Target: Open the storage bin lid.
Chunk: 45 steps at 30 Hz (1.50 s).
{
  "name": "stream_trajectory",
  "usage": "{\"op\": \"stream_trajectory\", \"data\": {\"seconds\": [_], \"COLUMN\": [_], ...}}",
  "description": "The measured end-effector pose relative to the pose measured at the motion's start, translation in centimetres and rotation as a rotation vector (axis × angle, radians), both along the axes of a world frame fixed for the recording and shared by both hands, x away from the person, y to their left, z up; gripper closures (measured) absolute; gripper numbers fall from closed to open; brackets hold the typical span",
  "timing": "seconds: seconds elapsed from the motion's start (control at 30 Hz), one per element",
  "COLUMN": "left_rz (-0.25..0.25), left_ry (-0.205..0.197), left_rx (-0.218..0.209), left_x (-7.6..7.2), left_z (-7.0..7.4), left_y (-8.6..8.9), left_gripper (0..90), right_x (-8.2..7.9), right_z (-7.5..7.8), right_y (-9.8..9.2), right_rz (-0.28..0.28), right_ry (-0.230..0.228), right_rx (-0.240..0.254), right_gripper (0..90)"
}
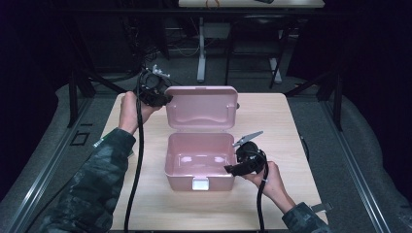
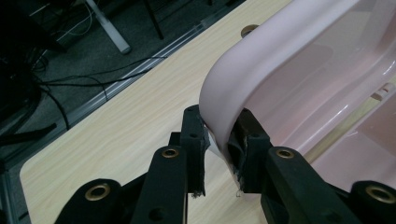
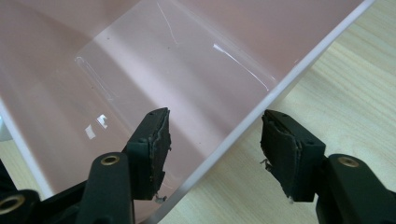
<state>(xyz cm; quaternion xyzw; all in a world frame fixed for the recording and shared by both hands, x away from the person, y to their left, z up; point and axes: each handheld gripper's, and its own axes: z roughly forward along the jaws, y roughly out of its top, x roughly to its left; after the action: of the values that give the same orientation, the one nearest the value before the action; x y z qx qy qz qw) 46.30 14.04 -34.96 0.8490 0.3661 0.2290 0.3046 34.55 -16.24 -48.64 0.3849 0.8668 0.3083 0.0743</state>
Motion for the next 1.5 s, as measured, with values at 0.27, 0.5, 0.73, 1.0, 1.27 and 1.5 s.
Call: {"op": "stream_trajectory", "data": {"seconds": [0.27,0.5,0.73,1.0,1.27,1.5], "left_rz": [0.014,0.016,0.025,0.043,0.065,0.077], "left_ry": [0.018,0.036,0.049,0.080,0.107,0.138], "left_rx": [0.003,0.012,0.000,0.007,0.011,0.003], "left_x": [1.2,2.2,3.1,4.4,5.7,6.6], "left_z": [-0.4,-0.7,-1.2,-1.7,-2.7,-3.1], "left_y": [-0.1,-0.2,-0.2,-0.5,-0.7,-0.8], "left_gripper": [76.6,76.3,76.1,76.1,76.2,76.6], "right_x": [0.0,0.1,0.1,0.1,0.1,0.1], "right_z": [0.0,0.0,0.0,0.0,0.0,0.0], "right_y": [0.0,-0.1,0.0,-0.1,0.0,-0.1], "right_rz": [-0.002,-0.001,-0.001,0.000,-0.002,-0.001], "right_ry": [0.003,-0.003,-0.003,-0.003,-0.002,-0.004], "right_rx": [0.002,-0.003,-0.003,-0.004,-0.003,-0.004], "right_gripper": [42.2,42.7,42.7,42.8,43.3,43.5]}}
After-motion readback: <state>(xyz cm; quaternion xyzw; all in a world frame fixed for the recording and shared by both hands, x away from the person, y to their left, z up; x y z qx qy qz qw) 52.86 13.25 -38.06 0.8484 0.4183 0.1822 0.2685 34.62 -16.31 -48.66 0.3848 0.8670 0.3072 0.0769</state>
